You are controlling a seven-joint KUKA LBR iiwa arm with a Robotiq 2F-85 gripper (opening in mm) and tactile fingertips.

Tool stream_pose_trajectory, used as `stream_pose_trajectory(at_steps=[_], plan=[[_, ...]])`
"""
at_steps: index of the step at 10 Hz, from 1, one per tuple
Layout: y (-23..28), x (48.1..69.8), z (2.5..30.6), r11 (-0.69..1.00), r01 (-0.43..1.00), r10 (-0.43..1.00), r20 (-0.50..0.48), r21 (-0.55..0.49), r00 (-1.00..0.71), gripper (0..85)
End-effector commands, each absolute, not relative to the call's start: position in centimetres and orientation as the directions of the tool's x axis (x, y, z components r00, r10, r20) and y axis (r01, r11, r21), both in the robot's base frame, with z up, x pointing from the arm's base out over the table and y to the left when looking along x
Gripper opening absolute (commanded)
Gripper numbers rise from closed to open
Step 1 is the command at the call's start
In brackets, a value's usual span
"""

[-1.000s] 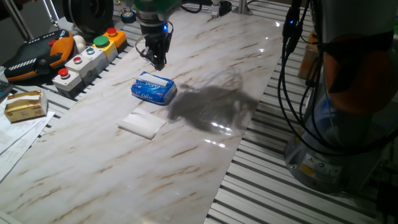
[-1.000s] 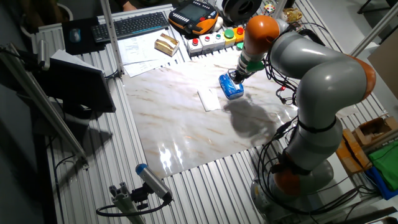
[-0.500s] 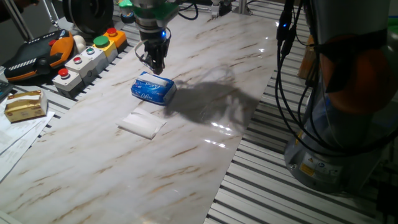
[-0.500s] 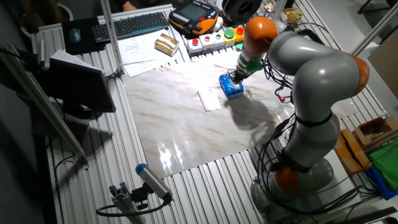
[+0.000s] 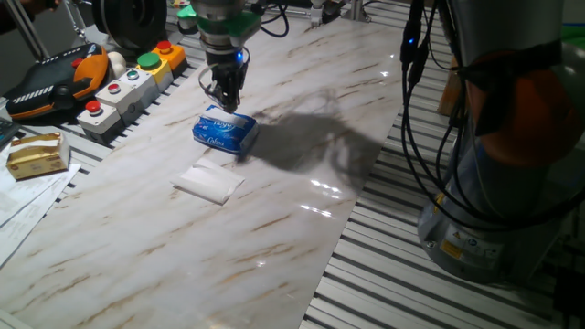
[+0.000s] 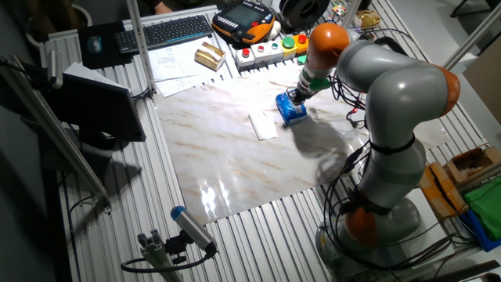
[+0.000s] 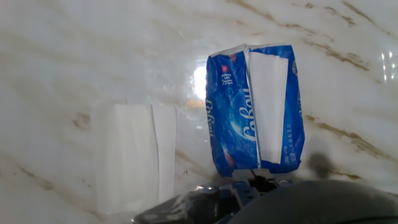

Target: Pull out a napkin

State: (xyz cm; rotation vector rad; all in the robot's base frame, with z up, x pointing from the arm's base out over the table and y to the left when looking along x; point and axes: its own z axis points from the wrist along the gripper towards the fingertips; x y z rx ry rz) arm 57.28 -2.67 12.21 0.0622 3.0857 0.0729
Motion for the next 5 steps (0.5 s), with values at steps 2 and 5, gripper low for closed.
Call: stream_pose_trajectory(at_steps=[2, 5], plan=[[-2.56, 57.38, 12.16, 0.997, 0.048, 0.051, -0.051, 0.059, -0.997, 1.3], [-1.99, 57.69, 12.22, 0.997, 0.059, 0.061, -0.052, 0.040, -0.997, 20.0]])
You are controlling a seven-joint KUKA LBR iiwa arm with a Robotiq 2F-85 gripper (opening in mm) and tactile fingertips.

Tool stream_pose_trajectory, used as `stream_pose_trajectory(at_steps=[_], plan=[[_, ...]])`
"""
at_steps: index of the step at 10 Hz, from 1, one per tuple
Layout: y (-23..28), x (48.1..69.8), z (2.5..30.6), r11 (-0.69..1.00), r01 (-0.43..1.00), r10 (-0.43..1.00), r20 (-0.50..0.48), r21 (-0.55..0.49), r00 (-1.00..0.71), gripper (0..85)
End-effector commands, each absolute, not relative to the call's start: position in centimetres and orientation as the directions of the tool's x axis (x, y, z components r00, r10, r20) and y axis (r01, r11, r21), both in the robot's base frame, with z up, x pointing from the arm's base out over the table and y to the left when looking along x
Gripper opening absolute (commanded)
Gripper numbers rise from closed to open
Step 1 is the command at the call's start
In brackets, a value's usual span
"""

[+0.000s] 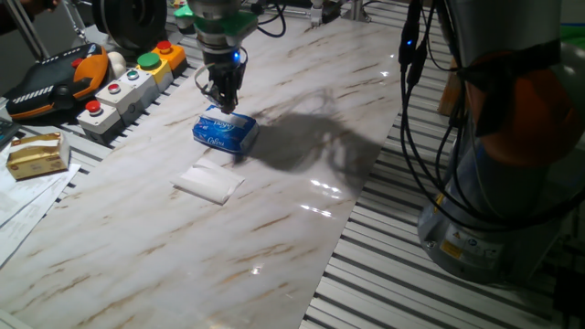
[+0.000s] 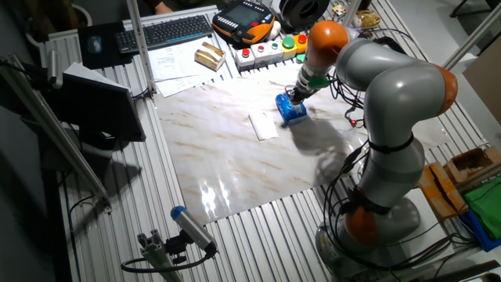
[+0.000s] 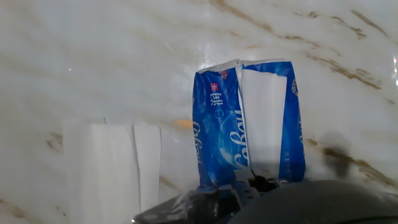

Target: Pull out a napkin

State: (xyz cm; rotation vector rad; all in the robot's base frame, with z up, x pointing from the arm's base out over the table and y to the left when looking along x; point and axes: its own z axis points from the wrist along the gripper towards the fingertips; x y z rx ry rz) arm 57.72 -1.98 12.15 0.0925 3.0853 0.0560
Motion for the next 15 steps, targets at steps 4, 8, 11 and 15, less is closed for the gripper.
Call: stream_pose_trajectory(at_steps=[4, 8, 11, 15], plan=[[-2.3, 58.1, 11.0, 0.998, 0.054, 0.056, -0.065, 0.019, -0.996, 31.3], [-2.7, 58.2, 10.0, 0.999, 0.050, 0.051, -0.078, 0.010, -0.996, 41.3], [-2.8, 58.2, 9.9, 0.998, 0.067, 0.066, -0.086, 0.001, -0.994, 47.3], [-3.3, 58.0, 8.9, 0.997, 0.074, 0.074, -0.091, 0.001, -0.993, 48.3]])
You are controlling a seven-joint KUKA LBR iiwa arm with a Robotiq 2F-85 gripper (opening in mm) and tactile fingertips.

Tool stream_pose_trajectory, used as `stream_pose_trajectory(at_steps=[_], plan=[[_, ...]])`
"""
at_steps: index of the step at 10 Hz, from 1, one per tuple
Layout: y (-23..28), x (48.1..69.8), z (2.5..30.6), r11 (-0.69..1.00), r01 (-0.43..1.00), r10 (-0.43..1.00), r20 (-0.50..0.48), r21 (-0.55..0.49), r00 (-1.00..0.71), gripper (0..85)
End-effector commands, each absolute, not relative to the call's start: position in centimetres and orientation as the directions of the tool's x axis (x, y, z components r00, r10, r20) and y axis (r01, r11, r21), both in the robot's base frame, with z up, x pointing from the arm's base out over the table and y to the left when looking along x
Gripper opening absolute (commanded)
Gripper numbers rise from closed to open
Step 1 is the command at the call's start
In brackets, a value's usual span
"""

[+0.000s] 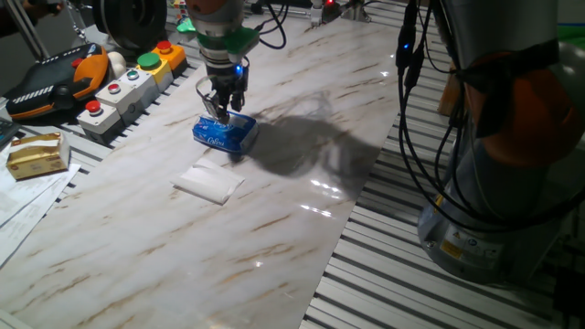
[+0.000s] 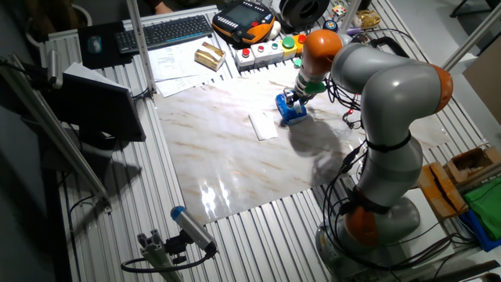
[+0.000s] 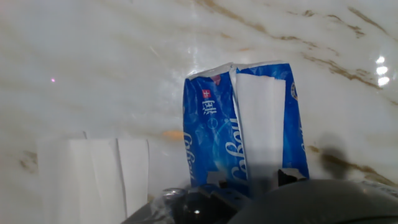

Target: Pull out a napkin

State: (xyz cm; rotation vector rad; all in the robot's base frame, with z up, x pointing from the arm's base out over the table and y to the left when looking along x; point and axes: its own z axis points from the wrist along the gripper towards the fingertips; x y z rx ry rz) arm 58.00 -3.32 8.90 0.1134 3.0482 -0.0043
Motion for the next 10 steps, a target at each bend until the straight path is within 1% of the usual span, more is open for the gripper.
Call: stream_pose_trajectory(at_steps=[1, 5, 10], plan=[[-3.4, 58.0, 8.7, 0.997, 0.074, 0.074, -0.091, 0.002, -0.993, 48.3], [-3.8, 57.9, 7.7, 0.995, 0.097, 0.097, -0.090, 0.000, -0.991, 48.3], [-3.9, 58.0, 7.0, 0.996, 0.092, 0.093, -0.092, 0.007, -0.991, 48.0]])
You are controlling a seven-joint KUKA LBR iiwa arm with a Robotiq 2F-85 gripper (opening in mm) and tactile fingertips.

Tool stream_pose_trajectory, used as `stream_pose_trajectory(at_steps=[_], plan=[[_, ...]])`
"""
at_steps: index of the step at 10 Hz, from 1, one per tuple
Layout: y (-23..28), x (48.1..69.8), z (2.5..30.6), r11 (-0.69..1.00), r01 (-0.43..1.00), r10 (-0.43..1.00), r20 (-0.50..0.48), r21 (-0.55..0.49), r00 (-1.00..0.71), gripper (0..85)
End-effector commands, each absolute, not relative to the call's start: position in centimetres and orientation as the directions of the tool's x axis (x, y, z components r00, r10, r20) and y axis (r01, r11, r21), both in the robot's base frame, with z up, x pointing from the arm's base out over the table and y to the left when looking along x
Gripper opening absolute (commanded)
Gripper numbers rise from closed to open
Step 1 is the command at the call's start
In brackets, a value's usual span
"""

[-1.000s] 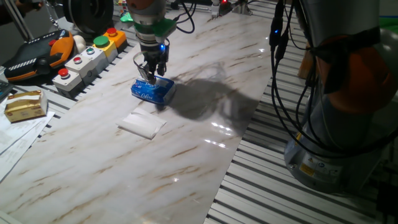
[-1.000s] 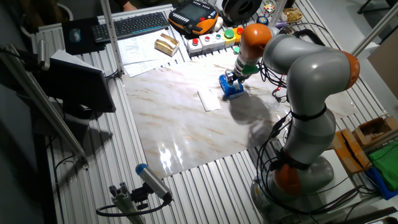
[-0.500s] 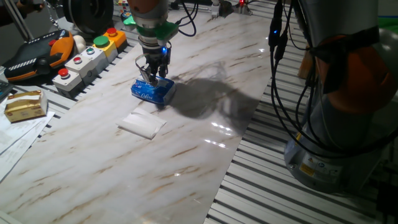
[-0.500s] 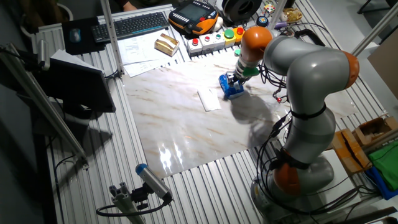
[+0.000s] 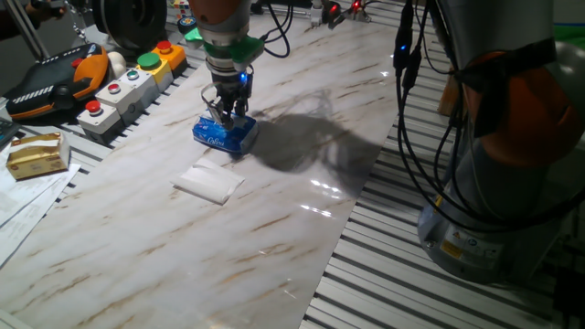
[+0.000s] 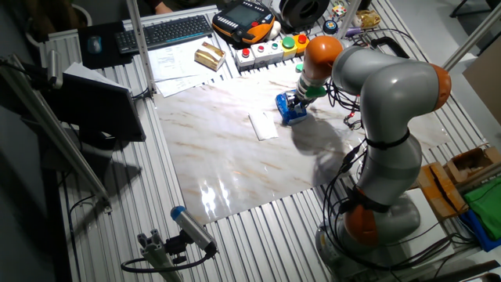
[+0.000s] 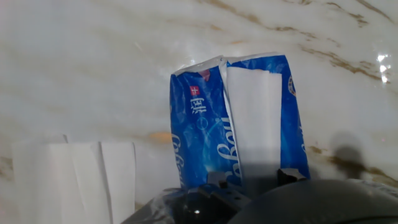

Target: Pull out a napkin

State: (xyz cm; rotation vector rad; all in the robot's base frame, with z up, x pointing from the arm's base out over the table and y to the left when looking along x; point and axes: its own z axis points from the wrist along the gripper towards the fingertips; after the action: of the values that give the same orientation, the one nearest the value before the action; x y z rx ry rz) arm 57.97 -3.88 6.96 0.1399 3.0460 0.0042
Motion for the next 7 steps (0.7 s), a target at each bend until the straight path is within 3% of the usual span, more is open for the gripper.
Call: stream_pose_trajectory(at_steps=[1, 5, 7], plan=[[-3.88, 57.99, 6.88, 0.996, 0.089, 0.090, -0.092, 0.009, -0.992, 47.7], [-3.79, 58.03, 6.78, 0.997, 0.079, 0.080, -0.091, 0.014, -0.993, 46.7], [-3.73, 58.05, 6.82, 0.997, 0.073, 0.074, -0.093, 0.015, -0.993, 41.3]])
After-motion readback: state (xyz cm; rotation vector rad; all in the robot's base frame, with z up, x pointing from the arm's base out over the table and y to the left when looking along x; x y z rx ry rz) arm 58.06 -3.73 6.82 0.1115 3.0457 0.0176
